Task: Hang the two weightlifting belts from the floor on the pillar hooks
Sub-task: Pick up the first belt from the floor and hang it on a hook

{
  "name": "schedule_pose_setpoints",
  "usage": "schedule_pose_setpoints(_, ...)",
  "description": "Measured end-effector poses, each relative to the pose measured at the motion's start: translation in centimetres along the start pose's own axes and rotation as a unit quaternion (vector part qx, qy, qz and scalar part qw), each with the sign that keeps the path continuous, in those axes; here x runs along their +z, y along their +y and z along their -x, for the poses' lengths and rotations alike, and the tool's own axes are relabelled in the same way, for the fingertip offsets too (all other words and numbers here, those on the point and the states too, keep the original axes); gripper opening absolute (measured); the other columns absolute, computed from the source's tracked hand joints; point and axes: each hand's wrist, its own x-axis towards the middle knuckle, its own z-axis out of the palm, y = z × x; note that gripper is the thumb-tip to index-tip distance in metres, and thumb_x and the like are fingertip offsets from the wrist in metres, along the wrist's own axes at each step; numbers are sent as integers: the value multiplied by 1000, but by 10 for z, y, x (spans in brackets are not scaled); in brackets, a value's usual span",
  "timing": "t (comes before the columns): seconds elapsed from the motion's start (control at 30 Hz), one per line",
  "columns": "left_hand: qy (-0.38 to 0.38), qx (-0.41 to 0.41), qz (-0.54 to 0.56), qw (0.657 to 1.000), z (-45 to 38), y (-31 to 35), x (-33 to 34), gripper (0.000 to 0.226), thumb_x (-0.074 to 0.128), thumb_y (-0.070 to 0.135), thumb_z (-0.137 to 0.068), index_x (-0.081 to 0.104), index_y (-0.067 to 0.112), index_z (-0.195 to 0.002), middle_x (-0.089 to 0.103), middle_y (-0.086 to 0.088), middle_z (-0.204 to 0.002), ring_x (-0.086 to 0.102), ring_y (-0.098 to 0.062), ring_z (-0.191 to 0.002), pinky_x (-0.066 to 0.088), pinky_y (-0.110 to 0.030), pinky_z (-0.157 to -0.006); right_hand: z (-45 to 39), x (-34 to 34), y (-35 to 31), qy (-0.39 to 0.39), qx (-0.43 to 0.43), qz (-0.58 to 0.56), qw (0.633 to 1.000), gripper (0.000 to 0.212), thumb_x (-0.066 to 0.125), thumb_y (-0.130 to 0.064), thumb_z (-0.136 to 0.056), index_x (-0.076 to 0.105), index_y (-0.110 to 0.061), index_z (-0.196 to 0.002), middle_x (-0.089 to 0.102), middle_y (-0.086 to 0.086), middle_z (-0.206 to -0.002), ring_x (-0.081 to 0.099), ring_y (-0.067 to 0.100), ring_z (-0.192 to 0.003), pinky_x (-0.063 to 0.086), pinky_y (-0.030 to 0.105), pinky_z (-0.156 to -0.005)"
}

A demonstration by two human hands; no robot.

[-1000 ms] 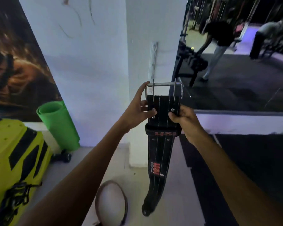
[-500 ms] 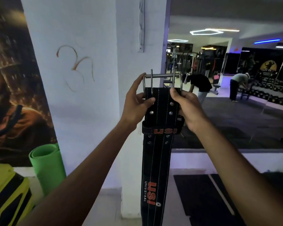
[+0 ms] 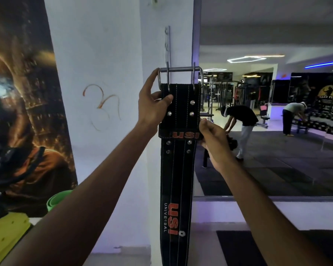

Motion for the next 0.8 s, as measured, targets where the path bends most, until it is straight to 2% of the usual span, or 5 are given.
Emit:
schedule_pose_setpoints(0.1,24,-4,-1,1000,-9,8,0,78,64,-7,-89,43,39,-149,76,-20,-98,71,-24,-74,63,-37,-68,-2,5,0,-14,-22,-3,1000,26,69,-55,-73,70,-31,-84,70,-15,-83,65,9,-89,50,33,-86)
schedule_pose_setpoints(0.27,45,-9,12,999,-19,15,-4,79,63,-9,-88,43,37,-150,76,-22,-99,69,-21,-74,63,-37,-71,16,12,22,-20,-27,14,999,10,69,-8,-87,68,-10,-97,72,1,-92,69,4,-83,55,18,-80)
schedule_pose_setpoints(0.5,43,-29,13,999,-16,6,-4,81,62,-10,-88,41,34,-152,73,-19,-90,62,-26,-69,59,-31,-64,104,-1,139,-22,121,88,988,67,84,-54,-61,65,6,-82,65,28,-71,56,20,-68,45,31,-61)
schedule_pose_setpoints(0.63,33,-31,10,999,-15,4,-3,80,61,-9,-89,40,33,-153,72,-14,-82,60,-23,-65,57,-30,-58,133,-8,156,-88,184,132,970,36,83,-36,-72,66,-4,-76,67,4,-64,60,20,-64,48,18,-58)
schedule_pose_setpoints(0.8,32,-34,15,999,-20,6,-4,80,61,-10,-90,39,33,-153,75,-26,-96,61,-25,-72,60,-31,-65,65,6,89,5,84,91,992,54,77,-57,-65,55,-8,-65,46,7,-59,43,14,-57,36,19,-54)
